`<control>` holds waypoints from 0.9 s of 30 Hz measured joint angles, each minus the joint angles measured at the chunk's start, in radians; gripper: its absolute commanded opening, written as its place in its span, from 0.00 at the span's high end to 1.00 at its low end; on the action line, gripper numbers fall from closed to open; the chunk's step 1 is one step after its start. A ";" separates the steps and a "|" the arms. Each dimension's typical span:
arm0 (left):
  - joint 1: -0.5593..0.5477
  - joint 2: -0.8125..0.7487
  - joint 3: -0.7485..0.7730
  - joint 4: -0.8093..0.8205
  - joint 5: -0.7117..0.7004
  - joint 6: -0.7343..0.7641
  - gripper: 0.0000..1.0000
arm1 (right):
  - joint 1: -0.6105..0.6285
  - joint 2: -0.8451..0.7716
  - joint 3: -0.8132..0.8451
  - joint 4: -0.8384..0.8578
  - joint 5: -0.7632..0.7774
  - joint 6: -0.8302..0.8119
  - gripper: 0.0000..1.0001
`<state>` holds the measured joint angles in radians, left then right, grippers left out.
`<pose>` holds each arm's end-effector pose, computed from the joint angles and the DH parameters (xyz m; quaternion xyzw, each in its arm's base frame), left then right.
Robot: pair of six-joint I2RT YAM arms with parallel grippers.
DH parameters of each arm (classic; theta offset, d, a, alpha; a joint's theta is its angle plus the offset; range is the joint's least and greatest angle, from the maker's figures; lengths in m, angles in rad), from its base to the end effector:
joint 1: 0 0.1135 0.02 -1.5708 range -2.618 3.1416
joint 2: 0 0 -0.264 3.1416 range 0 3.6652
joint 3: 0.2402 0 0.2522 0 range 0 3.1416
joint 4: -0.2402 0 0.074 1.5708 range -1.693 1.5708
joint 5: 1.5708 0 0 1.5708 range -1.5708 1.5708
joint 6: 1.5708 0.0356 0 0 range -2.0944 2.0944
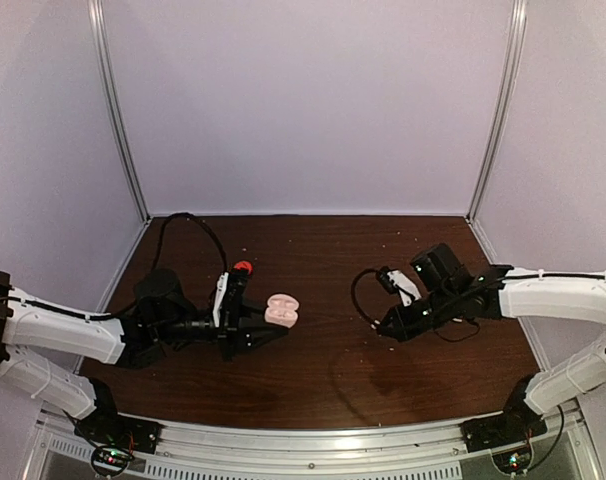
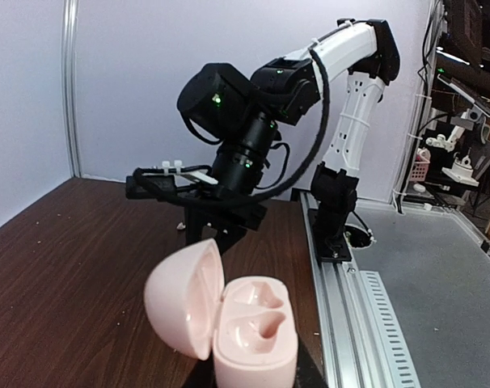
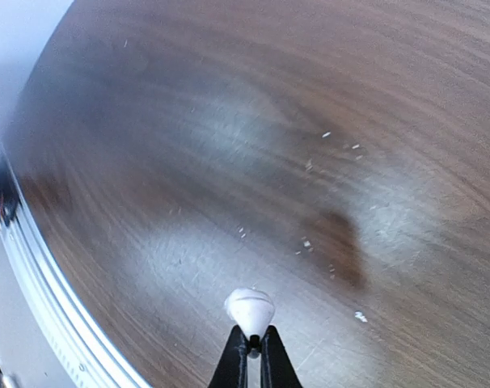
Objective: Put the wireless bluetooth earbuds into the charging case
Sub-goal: Place the left earbud at the center of the board.
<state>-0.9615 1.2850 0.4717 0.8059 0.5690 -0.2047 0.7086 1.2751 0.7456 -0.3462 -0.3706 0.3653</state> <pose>0.1339 -0.2254 0.2293 0.4354 0.5599 -0.5386 0.4548 0.1840 0.1747 0.2118 -0.2197 0.8998 0.3201 0.1990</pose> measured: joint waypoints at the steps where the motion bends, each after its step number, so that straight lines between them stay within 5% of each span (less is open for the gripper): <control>1: 0.006 -0.018 -0.019 0.007 -0.005 -0.012 1.00 | 0.041 0.026 0.023 -0.031 0.011 -0.018 1.00; 8: 0.038 -0.156 -0.049 -0.051 -0.059 -0.029 1.00 | 0.191 0.152 0.106 -0.211 0.064 -0.092 1.00; 21: 0.039 -0.188 -0.086 -0.053 -0.101 -0.058 1.00 | 0.308 0.317 0.174 -0.339 0.103 -0.129 0.95; 27: 0.039 -0.204 -0.099 -0.052 -0.104 -0.060 1.00 | 0.337 0.387 0.240 -0.386 0.142 -0.138 0.79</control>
<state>-0.9226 1.0809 0.3729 0.7540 0.4652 -0.2646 1.0458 1.6619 0.9855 -0.7319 -0.2283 0.2268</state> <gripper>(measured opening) 0.185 0.119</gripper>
